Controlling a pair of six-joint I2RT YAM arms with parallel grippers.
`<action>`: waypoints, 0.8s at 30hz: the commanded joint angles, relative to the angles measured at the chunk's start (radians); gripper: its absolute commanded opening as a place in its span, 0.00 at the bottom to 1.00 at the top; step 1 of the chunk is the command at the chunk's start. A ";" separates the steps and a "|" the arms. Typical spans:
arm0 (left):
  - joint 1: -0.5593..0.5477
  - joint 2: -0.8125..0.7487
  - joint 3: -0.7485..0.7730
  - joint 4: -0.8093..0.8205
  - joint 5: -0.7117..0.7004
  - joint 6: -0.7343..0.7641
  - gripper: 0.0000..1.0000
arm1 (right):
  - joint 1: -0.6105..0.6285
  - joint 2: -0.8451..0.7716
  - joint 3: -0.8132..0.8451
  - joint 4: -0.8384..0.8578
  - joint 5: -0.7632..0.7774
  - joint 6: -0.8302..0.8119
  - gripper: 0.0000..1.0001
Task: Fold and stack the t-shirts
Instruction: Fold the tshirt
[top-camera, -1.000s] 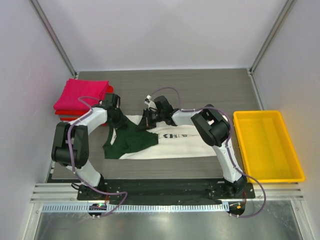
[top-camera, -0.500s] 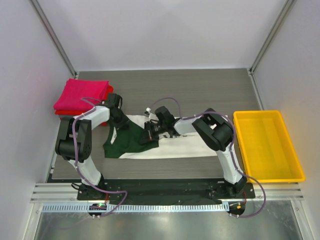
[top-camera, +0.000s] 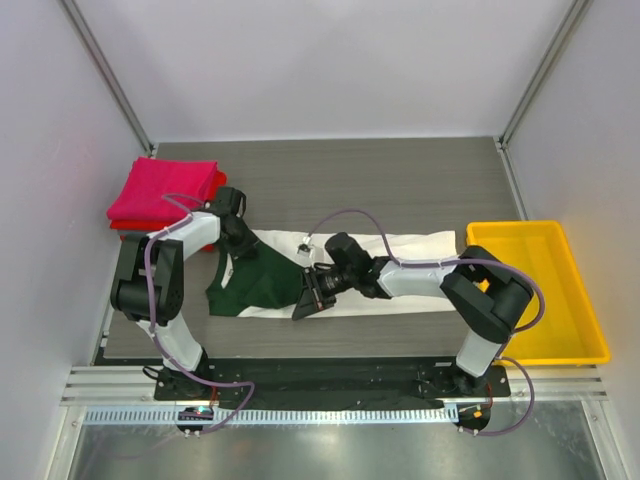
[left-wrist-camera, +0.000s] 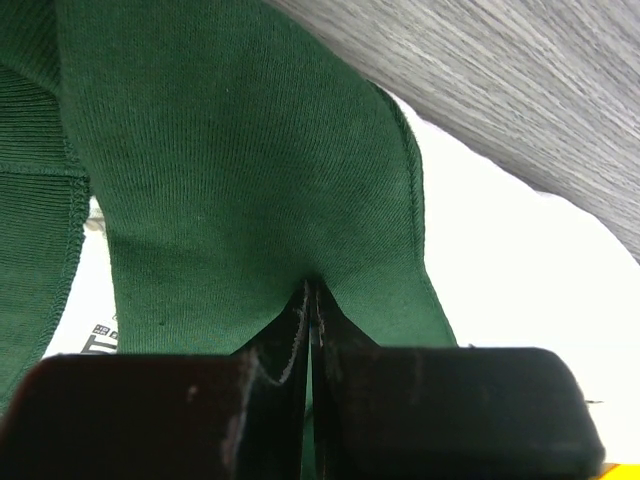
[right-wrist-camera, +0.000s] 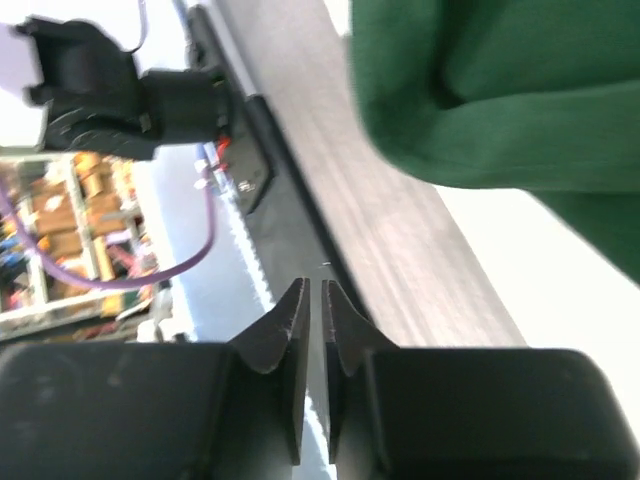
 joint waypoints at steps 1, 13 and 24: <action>-0.003 -0.039 -0.003 -0.028 -0.067 0.019 0.00 | -0.004 -0.070 0.034 -0.102 0.143 -0.084 0.16; -0.071 -0.248 -0.005 -0.102 -0.100 0.065 0.00 | -0.122 0.062 0.278 -0.198 0.281 -0.147 0.24; -0.089 -0.179 -0.025 -0.053 -0.020 0.041 0.00 | -0.146 0.298 0.430 -0.198 0.214 -0.141 0.31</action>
